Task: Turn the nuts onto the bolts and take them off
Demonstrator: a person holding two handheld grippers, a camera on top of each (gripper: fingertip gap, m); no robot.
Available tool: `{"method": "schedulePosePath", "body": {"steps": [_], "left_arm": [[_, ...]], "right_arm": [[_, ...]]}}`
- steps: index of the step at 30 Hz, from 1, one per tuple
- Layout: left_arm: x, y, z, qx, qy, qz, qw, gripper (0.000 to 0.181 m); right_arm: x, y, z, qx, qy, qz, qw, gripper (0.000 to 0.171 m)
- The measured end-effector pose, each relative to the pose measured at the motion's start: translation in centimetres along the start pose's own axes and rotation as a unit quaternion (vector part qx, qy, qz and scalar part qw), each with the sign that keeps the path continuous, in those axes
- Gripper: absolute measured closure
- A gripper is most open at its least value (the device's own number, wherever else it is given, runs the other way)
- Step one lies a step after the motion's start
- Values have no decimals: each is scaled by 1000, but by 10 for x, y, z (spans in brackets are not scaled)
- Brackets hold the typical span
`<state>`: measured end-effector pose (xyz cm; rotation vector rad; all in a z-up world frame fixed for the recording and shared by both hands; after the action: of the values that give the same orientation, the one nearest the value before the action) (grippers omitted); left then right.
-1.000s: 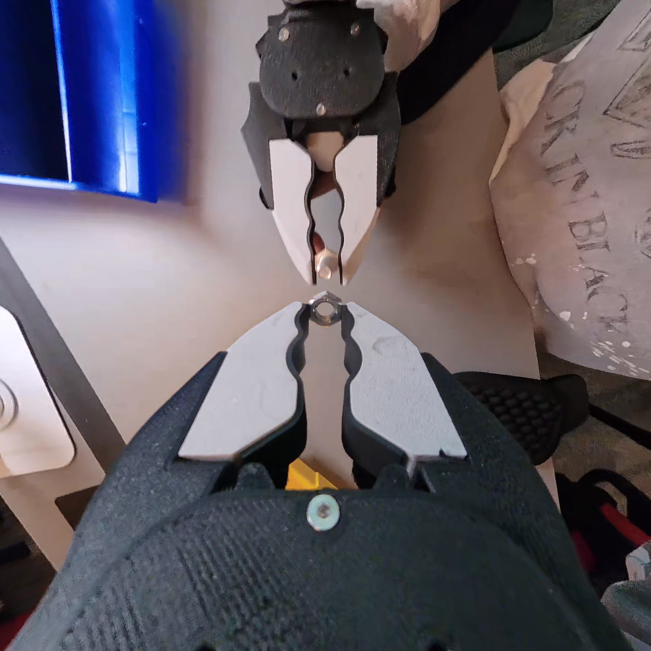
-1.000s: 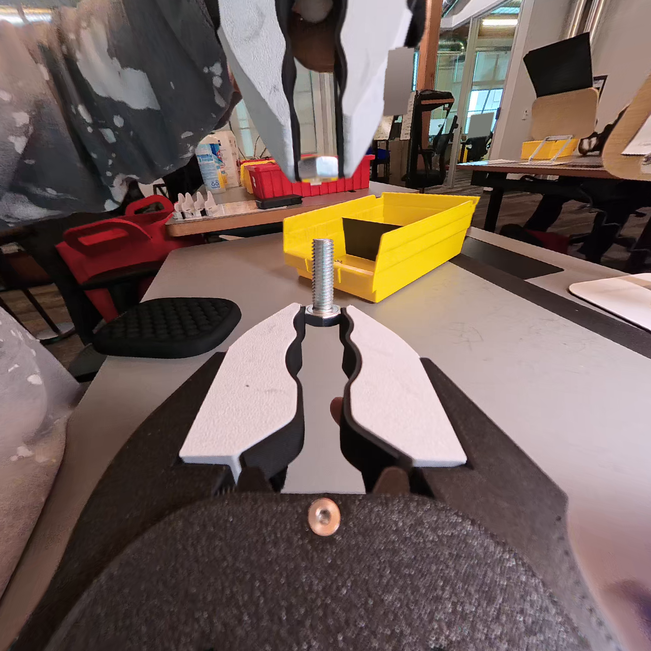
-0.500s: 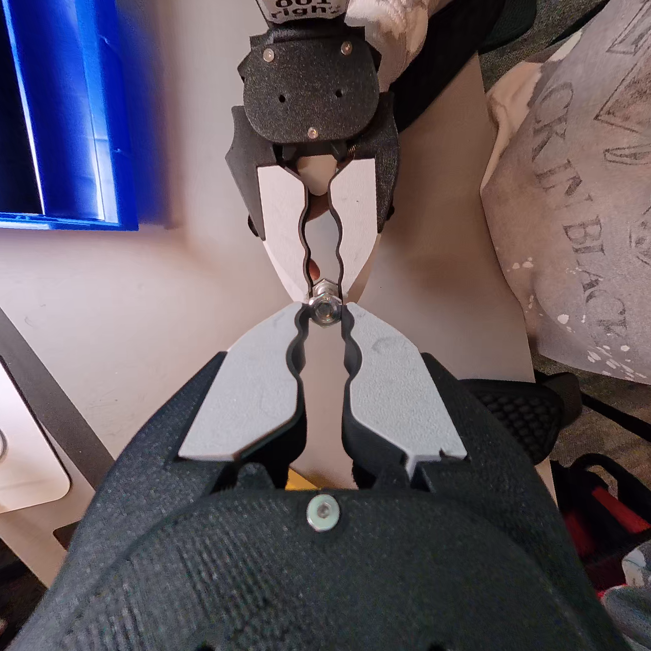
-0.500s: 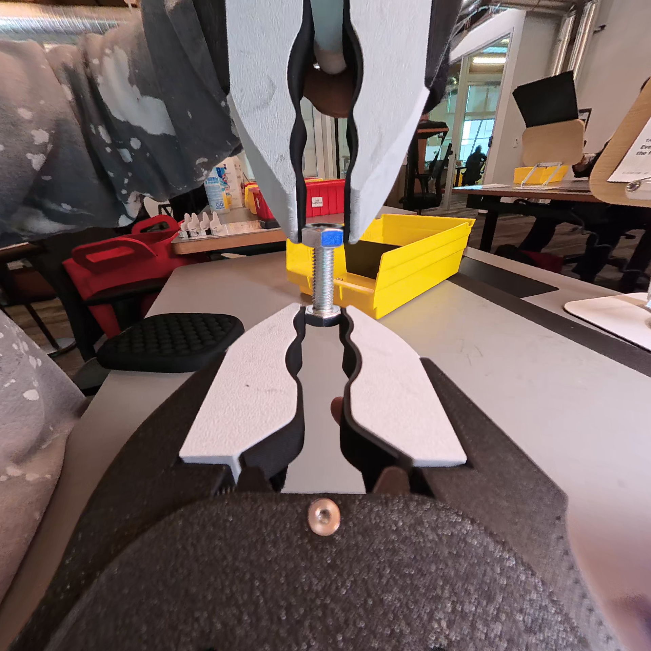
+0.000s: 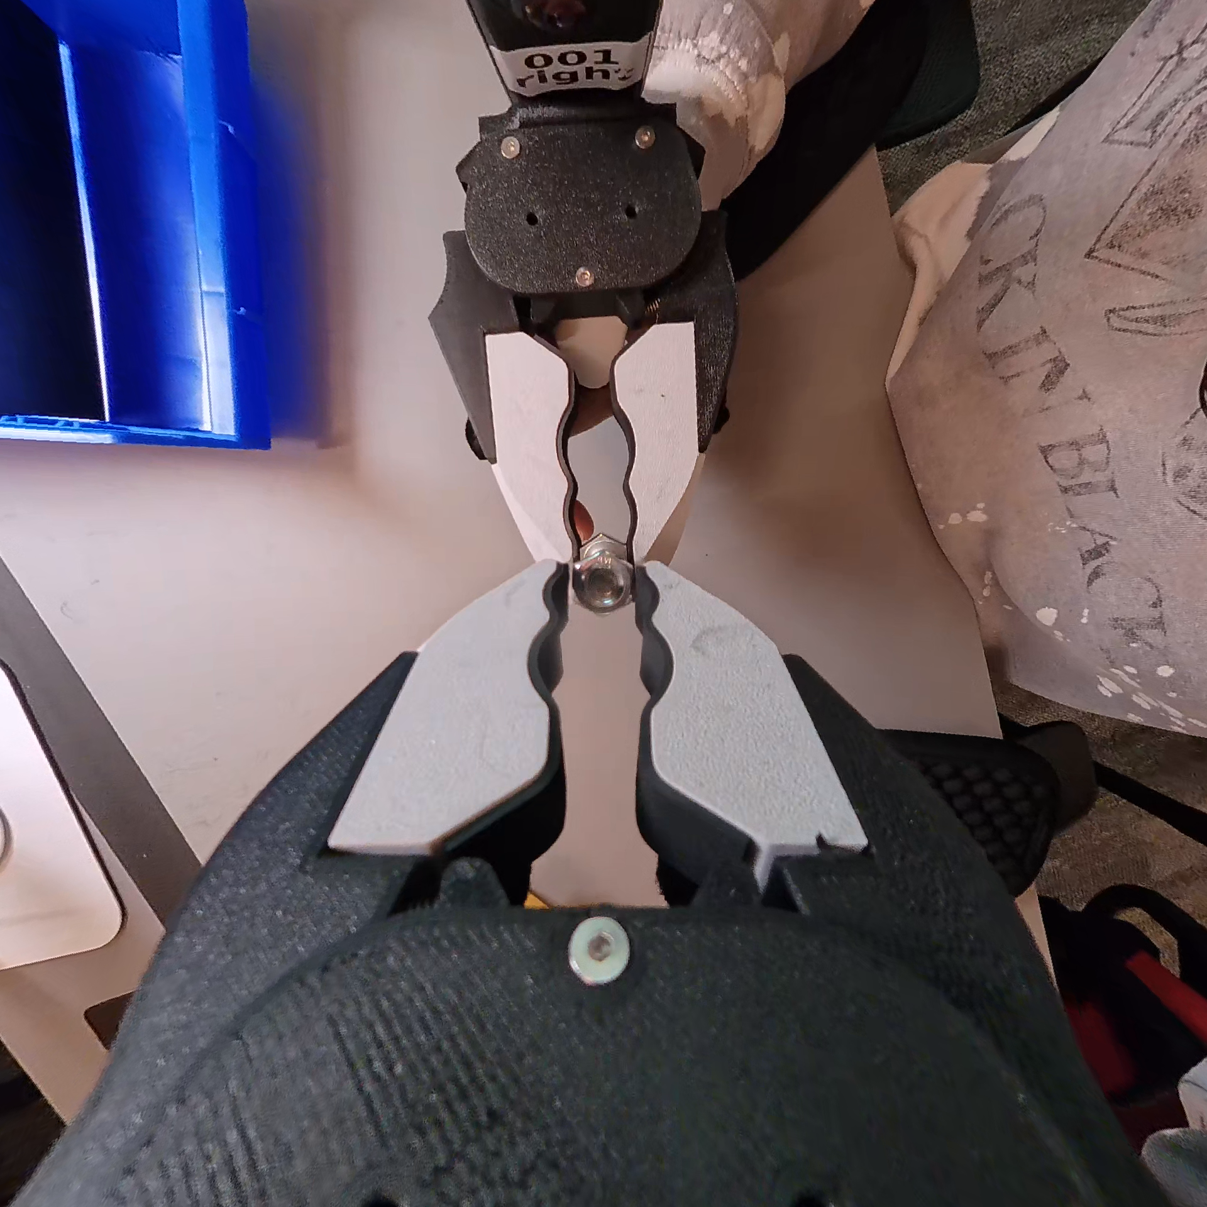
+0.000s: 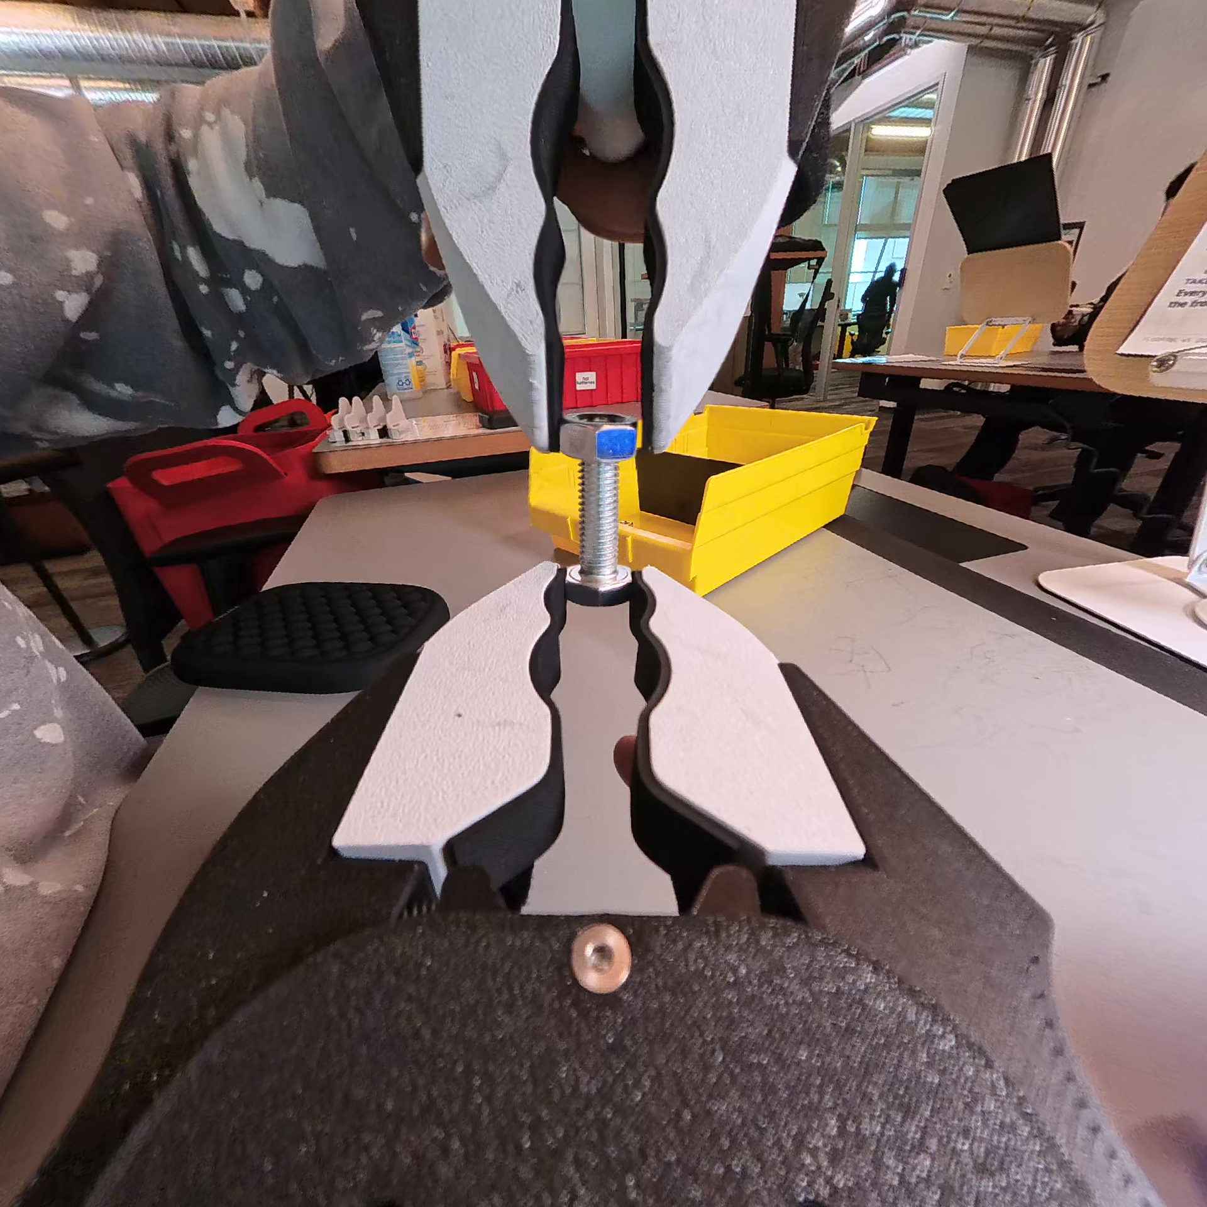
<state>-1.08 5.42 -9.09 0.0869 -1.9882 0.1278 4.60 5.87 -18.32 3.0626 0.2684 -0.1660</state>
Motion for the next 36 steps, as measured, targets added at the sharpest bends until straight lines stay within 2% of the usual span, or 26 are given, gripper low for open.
{"method": "schedulePosePath", "body": {"steps": [7, 11, 13, 16, 20, 23, 27, 36], "left_arm": [[5, -1, 6, 6, -54, -18, 998, 156], [14, -1, 12, 14, -166, -64, 984, 154], [21, 0, 16, 28, -256, -99, 961, 152], [34, 4, 24, 54, -389, -156, 906, 152], [43, 14, 32, 95, -480, -212, 846, 151], [50, 19, 36, 110, -512, -236, 818, 152], [53, 22, 49, 120, -507, -279, 807, 151], [50, 28, 62, 131, -507, -269, 808, 155]], "right_arm": [[0, 0, 0, 1, 1, 0, 1000, 153], [2, -2, -3, 3, -5, 7, 1000, 153], [4, -6, -7, 5, -11, 18, 1000, 153], [5, -17, -19, 6, -22, 45, 999, 153], [-4, -32, -39, 19, -23, 80, 996, 153], [-17, -41, -52, 27, -25, 101, 994, 153], [-37, -49, -62, 26, -40, 112, 993, 153], [-55, -53, -52, 18, -43, 105, 993, 153]]}}
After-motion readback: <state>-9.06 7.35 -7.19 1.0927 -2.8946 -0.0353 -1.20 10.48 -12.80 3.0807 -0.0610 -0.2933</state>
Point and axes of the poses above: each gripper's, where its closed fingertips meet, x back along the fingers, z out of its underside, y = z × x across the jaws, the point moved 6 cm from there along x, back along the fingers, and after that the axes turned 2 degrees about -y, right-handed, at the moved point
